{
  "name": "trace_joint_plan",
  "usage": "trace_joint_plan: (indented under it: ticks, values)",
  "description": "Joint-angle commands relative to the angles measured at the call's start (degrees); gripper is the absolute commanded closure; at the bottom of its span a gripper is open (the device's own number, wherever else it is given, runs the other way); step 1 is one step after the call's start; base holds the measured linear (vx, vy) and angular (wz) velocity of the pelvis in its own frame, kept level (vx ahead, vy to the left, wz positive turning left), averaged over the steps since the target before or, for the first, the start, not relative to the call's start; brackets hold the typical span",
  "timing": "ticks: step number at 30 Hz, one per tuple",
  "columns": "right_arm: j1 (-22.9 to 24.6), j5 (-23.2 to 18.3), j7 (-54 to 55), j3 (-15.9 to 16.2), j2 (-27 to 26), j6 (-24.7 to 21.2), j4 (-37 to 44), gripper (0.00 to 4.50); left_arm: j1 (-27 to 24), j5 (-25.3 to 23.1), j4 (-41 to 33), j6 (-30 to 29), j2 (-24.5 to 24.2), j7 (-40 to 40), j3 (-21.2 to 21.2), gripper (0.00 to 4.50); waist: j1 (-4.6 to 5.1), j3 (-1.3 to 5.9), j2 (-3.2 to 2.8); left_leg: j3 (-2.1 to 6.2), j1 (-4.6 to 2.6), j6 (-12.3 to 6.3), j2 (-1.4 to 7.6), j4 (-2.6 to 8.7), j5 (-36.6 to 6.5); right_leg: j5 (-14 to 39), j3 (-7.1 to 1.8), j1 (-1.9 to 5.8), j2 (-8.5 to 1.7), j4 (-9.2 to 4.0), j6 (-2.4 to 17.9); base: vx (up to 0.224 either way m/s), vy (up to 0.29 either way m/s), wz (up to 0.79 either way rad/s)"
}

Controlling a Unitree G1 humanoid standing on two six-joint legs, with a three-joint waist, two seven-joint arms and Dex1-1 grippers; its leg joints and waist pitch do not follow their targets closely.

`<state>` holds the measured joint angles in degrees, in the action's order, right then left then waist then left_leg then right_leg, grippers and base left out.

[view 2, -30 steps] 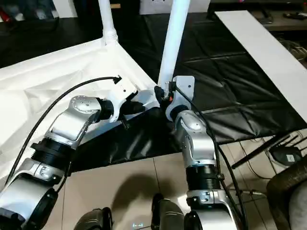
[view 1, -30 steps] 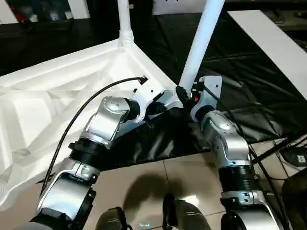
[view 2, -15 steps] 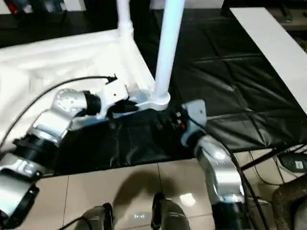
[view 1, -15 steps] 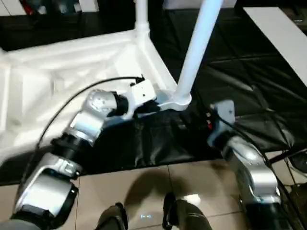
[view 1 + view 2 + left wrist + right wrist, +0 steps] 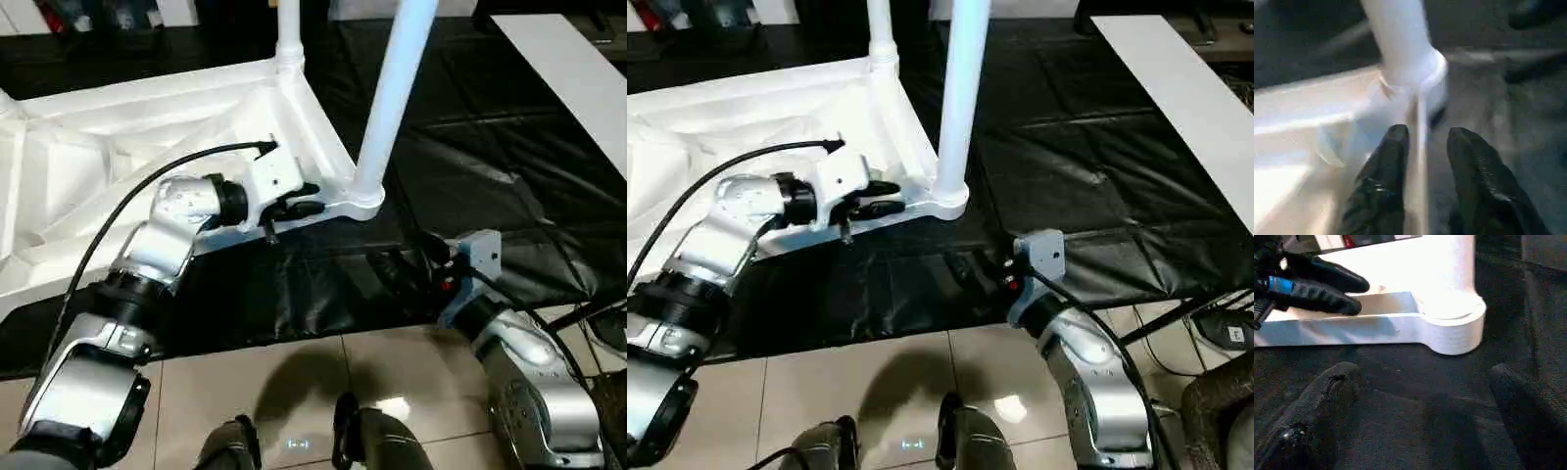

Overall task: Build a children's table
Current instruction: Rotate leg to tighten

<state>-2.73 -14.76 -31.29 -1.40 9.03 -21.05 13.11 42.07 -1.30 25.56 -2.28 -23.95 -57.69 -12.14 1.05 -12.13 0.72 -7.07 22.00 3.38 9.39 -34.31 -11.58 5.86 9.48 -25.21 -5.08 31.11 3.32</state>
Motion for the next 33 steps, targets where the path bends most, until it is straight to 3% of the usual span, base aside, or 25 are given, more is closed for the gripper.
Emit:
trace_joint_plan:
  ticks: [1,2,3,4,5,6,7,9,12,13,15,20,21,23,24,30,33]
  values:
    - [0.6,-1.6,-1.7,0.9,0.5,-0.9,1.6,0.0,-1.5,2.0,-3.5,-3.2,-1.5,-2.8,0.5,2.78,-0.3,5.47,-0.85,0.9,-0.15,-6.39,3.5,4.09,-6.7,19.9,-4.32,4.89,-4.78,-3.23,8.0,0.0,0.0,0.0]
    - [0.6,-1.9,-2.0,1.1,0.6,-1.0,1.8,0.0,-1.9,2.5,-4.3,-4.0,-1.8,-3.2,0.7,2.58,-0.25,5.6,-0.29,0.79,-0.23,-6.28,3.59,4.12,-6.7,19.6,-4.44,4.96,-4.88,-3.16,8.2,0.0,0.0,0.0]
    - [0.5,-2.7,-3.7,2.0,1.3,-1.3,2.2,0.0,-3.4,5.4,-8.3,-9.1,-3.2,-6.2,1.1,2.58,-0.41,5.56,-0.64,0.73,-0.41,-5.99,3.69,4.14,-6.5,19.2,-4.59,5.02,-5.08,-2.8,9.1,0.0,0.0,0.0]
    - [0.5,-2.7,-3.7,2.0,1.3,-1.3,2.2,0.0,-3.4,5.4,-8.3,-9.1,-3.2,-6.2,1.1,2.51,-0.37,5.35,-0.75,0.76,-0.25,-6.14,3.75,4.2,-6.2,18.8,-4.59,4.84,-4.86,-2.88,9.5,0.0,0.0,0.0]
    - [0.5,-4.0,-5.3,2.7,1.8,-2.2,3.0,0.0,-5.0,8.3,-12.5,-13.5,-4.8,-9.3,1.1,2.51,-0.39,5.38,-0.64,0.7,-0.33,-6.03,3.74,4.22,-6.6,19.1,-4.58,4.88,-4.87,-2.96,9.4,0.0,0.0,0.0]
    - [0.4,-5.2,-7.1,4.0,2.9,-3.7,4.1,0.0,-7.3,11.2,-17.4,-18.7,-7.3,-12.8,0.7,2.51,-0.65,5.57,-0.92,0.81,-0.58,-5.47,4.09,4.24,-6.3,18.1,-4.82,5.05,-5.25,-2.41,10.2,0.0,0.0,0.0]
    - [0.4,-5.4,-7.5,4.3,3.2,-4.3,4.5,0.0,-7.9,11.7,-18.5,-19.8,-8.0,-13.6,0.5,2.51,-0.43,5.23,-0.76,0.89,-0.15,-5.7,3.98,4.53,-6.1,17.7,-4.79,5.1,-4.75,-2.39,10.3,0.0,0.0,0.0]
    - [0.2,-6.2,-8.8,5.6,4.7,-7.1,5.9,0.0,-9.7,11.1,-20.7,-22.3,-10.4,-14.9,-0.3,2.51,-0.36,5.17,-0.96,0.64,-0.67,-5.04,3.75,4.42,-8.1,20.2,-4.83,4.89,-4.7,-2.71,9.7,0.0,0.0,0.0]
    - [-0.3,-6.7,-10.6,6.8,6.2,-8.3,6.8,0.0,-10.6,7.1,-19.6,-21.8,-12.3,-14.1,-1.4,2.51,-0.57,4.82,-0.8,0.54,-0.9,-4.04,3.25,4.46,-10.6,25.9,-4.61,4.92,-4.68,-3.73,7.1,0.0,0.0,0.0]
    - [-0.7,-6.5,-11.1,7.2,6.7,-7.9,7.0,0.0,-10.8,3.9,-18.3,-22.2,-13.7,-12.2,-1.8,2.51,-0.59,4.91,-0.75,0.53,-1.19,-3.37,3.07,4.45,-11.5,30.0,-4.5,4.85,-4.65,-4.31,4.7,0.0,0.0,0.0]
    - [-0.8,-6.5,-11.1,7.3,6.8,-7.7,6.9,0.0,-10.7,2.6,-17.7,-22.8,-14.2,-10.8,-1.9,2.51,-0.64,5.05,-0.75,0.63,-1.11,-2.97,3.01,4.43,-11.2,31.0,-4.39,4.91,-4.69,-4.44,3.6,0.0,0.0,0.0]
    - [-0.9,-6.1,-10.1,7.7,7.0,-7.3,6.7,0.0,-9.4,-0.7,-15.8,-24.7,-15.5,-3.6,-1.8,2.51,-0.75,5.52,-0.78,0.71,-1.07,-3.1,3.01,4.26,-10.1,29.3,-4.24,4.97,-4.62,-4.39,3.8,0.0,0.0,0.0]
    - [-0.9,-5.9,-9.4,7.5,7.1,-7.6,6.6,0.0,-9.2,-1.2,-15.2,-24.4,-15.8,-2.3,-1.6,2.51,-0.96,5.79,-1.12,0.76,-1.04,-3.1,3.07,4.13,-9.6,28.4,-4.23,5.06,-4.62,-4.12,4.3,0.0,0.0,0.0]
    - [-0.7,-6.4,-9.0,7.0,7.0,-7.9,6.8,0.0,-9.1,-1.5,-14.9,-23.8,-15.9,-0.9,-0.6,2.51,-1.11,5.89,-1.21,0.71,-0.98,-3.19,2.99,4.07,-9.3,27.8,-4.15,5.12,-4.53,-4.07,4.4,0.0,0.0,0.0]
    - [-0.7,-6.4,-9.0,7.0,7.0,-7.9,6.8,0.0,-9.1,-1.5,-14.9,-23.8,-15.9,-0.9,-0.6,2.51,-1.14,5.96,-0.96,0.68,-0.75,-3.21,2.91,4.04,-8.8,27.4,-4.14,5.28,-4.49,-4.07,4.3,0.0,0.0,0.0]
    - [1.6,-6.7,-7.1,6.2,6.0,-6.8,8.7,0.0,-9.9,-2.4,-13.6,-20.6,-14.2,9.0,6.4,2.51,-1.53,6.48,-1.21,0.66,-0.66,-3.59,2.94,3.76,-7.8,25.2,-3.89,5.42,-4.27,-3.86,4.8,0.0,0.0,0.0]
    - [2.6,-4.9,-0.8,3.6,2.7,-4.5,9.0,0.0,-13.6,2.0,-19.4,-22.6,-12.2,11.1,11.8,2.51,-1.57,6.67,-1.64,0.71,-0.68,-2.9,3.14,3.7,-8.1,24.4,-3.83,5.41,-4.41,-3.67,5.8,0.0,0.0,0.0]
